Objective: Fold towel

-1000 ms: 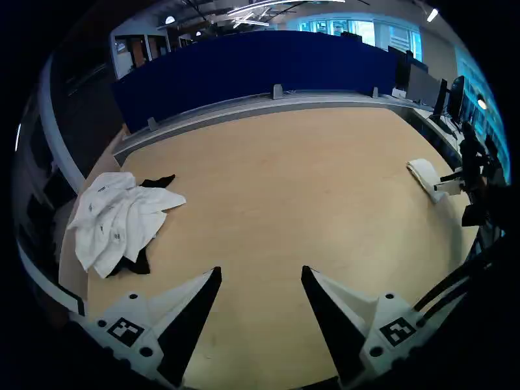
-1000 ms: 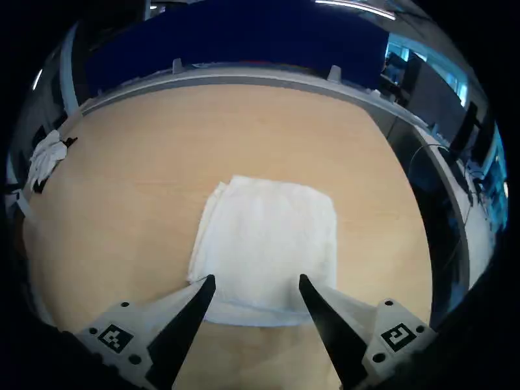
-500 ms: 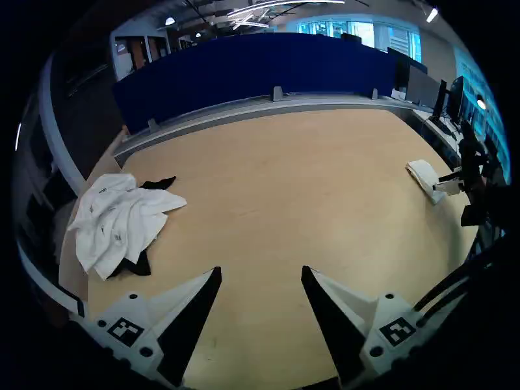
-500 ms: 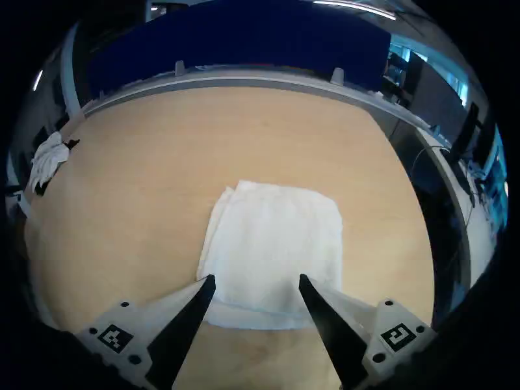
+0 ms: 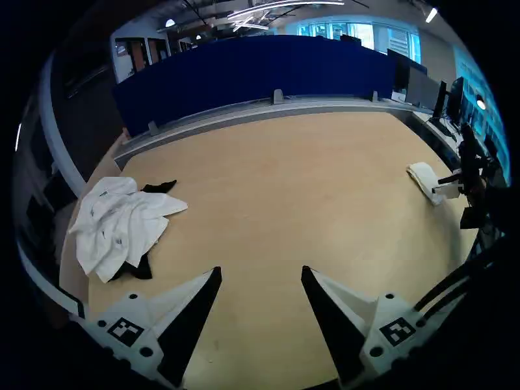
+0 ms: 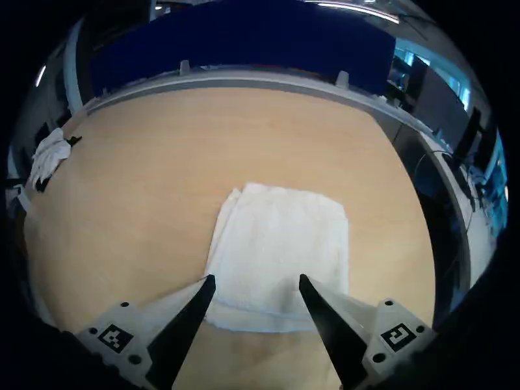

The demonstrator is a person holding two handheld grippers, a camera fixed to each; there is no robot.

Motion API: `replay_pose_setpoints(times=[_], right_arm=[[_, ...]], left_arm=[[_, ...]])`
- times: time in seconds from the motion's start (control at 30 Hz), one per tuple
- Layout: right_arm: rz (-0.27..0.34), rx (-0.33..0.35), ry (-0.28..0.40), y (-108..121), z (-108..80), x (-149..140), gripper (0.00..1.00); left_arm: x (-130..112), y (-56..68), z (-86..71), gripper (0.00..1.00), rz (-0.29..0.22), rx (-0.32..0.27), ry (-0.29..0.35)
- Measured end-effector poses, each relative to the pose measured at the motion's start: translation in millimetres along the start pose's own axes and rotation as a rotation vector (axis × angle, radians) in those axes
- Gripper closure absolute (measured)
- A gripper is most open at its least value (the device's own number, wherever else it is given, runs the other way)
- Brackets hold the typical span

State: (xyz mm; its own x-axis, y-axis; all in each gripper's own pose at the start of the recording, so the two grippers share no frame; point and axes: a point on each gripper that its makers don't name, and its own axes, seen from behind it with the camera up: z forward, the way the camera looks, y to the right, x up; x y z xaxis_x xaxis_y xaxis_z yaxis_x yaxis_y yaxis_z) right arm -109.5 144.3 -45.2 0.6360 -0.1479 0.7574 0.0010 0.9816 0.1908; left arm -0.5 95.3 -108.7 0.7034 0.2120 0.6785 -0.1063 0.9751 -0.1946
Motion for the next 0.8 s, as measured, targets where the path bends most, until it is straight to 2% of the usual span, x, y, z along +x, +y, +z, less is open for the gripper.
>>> replay_pose_setpoints(times=[0.2,0.37,0.57,0.8], right_arm=[[0.015,-0.007,0.036,0,-6.9,13,0.0],[0.012,-0.001,0.092,-9,-15.1,33,0.0],[0.04,0.02,0.225,-29,-34.1,77,0.0],[0.084,0.038,0.438,-55,-73.1,140,0.0]], left_arm=[[3,-0.6,6.5,0.09,-0.006,-0.001,0.012],[7,-1.1,11.0,0.09,-0.012,-0.003,0.029],[19,-3.4,16.8,0.09,-0.029,-0.005,0.067],[43,-6.1,25.4,0.09,-0.045,-0.008,0.139]])
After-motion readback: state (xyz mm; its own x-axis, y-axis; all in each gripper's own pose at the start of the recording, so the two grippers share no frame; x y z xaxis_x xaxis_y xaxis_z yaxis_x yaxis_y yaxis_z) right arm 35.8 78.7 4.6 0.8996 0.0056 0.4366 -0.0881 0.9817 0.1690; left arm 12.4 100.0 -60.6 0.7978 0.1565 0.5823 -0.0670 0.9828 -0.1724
